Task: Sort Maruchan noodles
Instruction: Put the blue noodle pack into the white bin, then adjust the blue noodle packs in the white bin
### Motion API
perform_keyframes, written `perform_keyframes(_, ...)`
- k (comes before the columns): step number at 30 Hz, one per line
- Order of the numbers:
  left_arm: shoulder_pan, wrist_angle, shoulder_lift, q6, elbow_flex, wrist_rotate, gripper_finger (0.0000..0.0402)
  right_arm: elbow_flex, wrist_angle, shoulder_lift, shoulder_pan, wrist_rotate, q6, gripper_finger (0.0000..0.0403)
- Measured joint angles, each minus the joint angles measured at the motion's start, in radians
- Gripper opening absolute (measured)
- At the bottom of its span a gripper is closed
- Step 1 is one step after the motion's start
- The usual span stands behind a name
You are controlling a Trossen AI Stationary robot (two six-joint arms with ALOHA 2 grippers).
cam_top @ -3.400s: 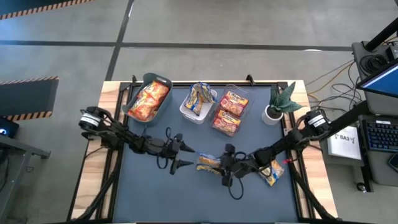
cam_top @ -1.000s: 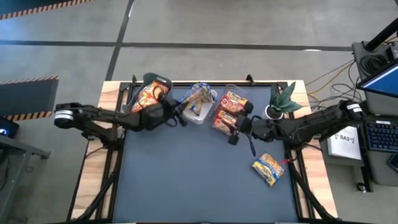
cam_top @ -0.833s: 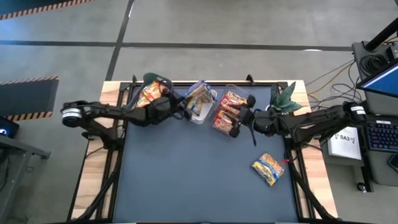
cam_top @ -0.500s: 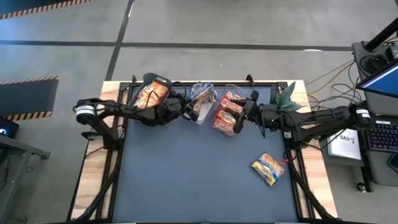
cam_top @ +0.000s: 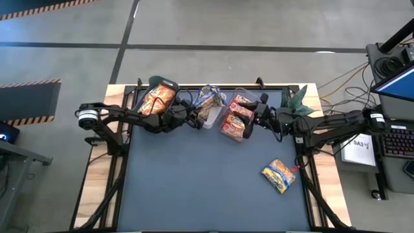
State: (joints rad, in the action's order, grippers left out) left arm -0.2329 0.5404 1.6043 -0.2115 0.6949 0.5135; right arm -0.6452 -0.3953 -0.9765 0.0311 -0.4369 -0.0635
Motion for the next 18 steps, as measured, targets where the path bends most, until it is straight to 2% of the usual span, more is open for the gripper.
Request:
perform_keyframes(5,-0.001,0.001,0.0,0.001,-0.002,0.001,0.0081,0.0,-0.022,-0.011,0.0,0.0,0.007,0.0176)
perform_keyframes(11,-0.001,0.015,-0.004,0.016,-0.002,-0.002,0.0131,0.0,-0.026,-0.016,0.0,0.0,0.066,0.0176)
perform_keyframes(15,0.0,0.0,-0.043,0.022,-0.002,-0.067,0.0166,0.0,-0.026,-0.016,0.0,-0.004,0.114,0.0176)
perform_keyframes(18,0.001,-0.045,-0.122,0.067,-0.002,-0.107,0.0185,0.0,-0.026,-0.016,0.0,-0.008,0.159,0.0176)
